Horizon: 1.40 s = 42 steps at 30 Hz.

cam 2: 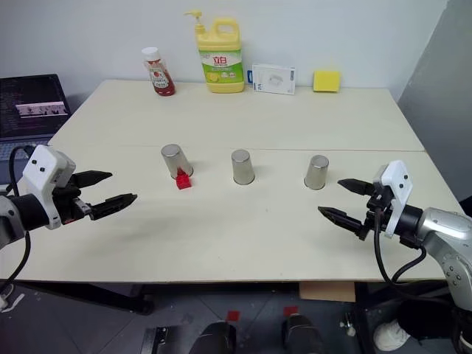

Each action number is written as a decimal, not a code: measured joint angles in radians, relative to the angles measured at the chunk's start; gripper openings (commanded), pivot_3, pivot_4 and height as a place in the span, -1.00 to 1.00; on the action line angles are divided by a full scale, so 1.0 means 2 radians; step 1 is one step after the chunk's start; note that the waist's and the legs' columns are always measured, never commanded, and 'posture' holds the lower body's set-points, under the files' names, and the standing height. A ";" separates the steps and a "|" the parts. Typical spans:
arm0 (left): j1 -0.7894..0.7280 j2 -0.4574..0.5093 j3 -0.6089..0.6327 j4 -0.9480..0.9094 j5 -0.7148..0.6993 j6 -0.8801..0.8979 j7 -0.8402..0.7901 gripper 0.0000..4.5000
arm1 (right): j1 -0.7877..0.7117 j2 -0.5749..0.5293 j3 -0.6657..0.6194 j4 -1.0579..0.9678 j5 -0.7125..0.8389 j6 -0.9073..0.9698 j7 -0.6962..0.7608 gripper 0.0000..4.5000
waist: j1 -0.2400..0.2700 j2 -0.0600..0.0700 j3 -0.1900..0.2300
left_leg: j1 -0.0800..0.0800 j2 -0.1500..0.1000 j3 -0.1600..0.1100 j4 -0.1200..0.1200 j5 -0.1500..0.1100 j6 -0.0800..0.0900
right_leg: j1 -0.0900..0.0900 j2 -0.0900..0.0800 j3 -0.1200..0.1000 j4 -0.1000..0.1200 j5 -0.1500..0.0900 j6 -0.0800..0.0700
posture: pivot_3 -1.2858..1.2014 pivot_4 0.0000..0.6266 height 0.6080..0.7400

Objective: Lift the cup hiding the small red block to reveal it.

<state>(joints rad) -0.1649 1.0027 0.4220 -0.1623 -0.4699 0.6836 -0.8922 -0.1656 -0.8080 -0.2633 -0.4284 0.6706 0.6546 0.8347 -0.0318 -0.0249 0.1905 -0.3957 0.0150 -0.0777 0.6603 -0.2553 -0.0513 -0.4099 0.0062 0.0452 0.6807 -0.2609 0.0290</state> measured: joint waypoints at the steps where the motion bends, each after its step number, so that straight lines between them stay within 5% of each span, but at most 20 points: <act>1: 0.000 0.000 0.000 0.006 0.003 -0.002 0.001 0.99 | 0.000 0.000 0.000 -0.001 0.000 0.000 -0.001 1.00 | 0.000 0.000 0.000 | 0.000 0.000 0.000 0.000 0.000 0.000 | 0.000 0.000 0.000 0.000 0.000 0.000 | 0.03 -0.52 1.00; 42: 0.033 -0.002 0.023 0.005 -0.009 -0.030 -0.011 0.99 | -0.003 0.003 0.006 -0.002 0.017 0.013 -0.013 1.00 | 0.000 0.000 0.000 | 0.000 0.000 0.000 0.000 0.000 0.000 | 0.000 0.000 0.000 0.000 0.000 0.000 | 0.03 -0.52 1.00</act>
<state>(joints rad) -0.0986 0.9986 0.4679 -0.1527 -0.4883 0.6242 -0.9140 -0.1708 -0.8028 -0.2521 -0.4324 0.7053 0.6815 0.8084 -0.0318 -0.0248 0.1906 -0.3957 0.0152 -0.0776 0.6602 -0.2553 -0.0514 -0.4100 0.0062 0.0453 0.6806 -0.2609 0.0290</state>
